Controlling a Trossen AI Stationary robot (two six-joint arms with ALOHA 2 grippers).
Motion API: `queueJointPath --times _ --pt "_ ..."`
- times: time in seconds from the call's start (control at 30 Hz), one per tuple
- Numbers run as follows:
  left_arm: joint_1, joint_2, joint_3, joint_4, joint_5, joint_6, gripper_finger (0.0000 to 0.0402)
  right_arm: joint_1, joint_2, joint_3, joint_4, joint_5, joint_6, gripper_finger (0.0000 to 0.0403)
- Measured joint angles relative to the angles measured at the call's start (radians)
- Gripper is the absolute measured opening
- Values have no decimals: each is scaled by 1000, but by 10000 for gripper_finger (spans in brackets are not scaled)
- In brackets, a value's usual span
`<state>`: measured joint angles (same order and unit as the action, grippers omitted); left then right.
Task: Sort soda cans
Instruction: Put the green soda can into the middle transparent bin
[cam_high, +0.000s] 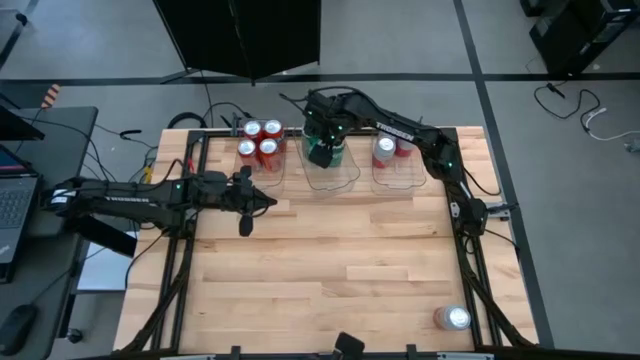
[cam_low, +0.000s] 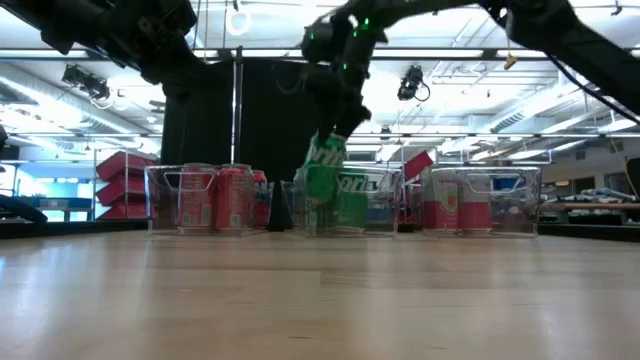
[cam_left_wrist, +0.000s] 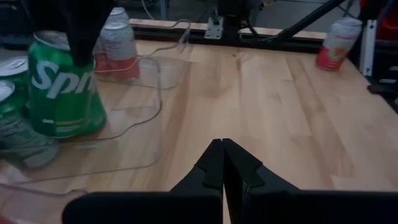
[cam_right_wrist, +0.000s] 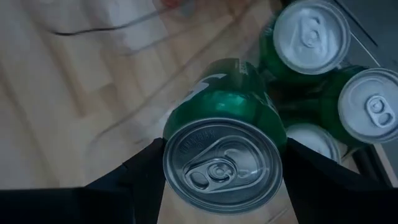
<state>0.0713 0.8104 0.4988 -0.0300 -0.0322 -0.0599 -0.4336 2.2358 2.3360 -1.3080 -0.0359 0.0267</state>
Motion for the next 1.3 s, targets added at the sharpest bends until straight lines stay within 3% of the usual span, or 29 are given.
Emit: queueJointPath --times 0.6,0.9,1.13,1.3 --pt "43 0 0 -19 10 2 0 -30 130 0 90 7 -54 260" --pt "40 0 0 -56 10 -13 0 -32 135 -1 171 67 -57 351" --pt "40 0 0 -62 10 -23 0 -25 136 19 164 84 -74 367" --pt "40 1 0 -62 10 -23 0 11 77 18 138 87 -137 357"
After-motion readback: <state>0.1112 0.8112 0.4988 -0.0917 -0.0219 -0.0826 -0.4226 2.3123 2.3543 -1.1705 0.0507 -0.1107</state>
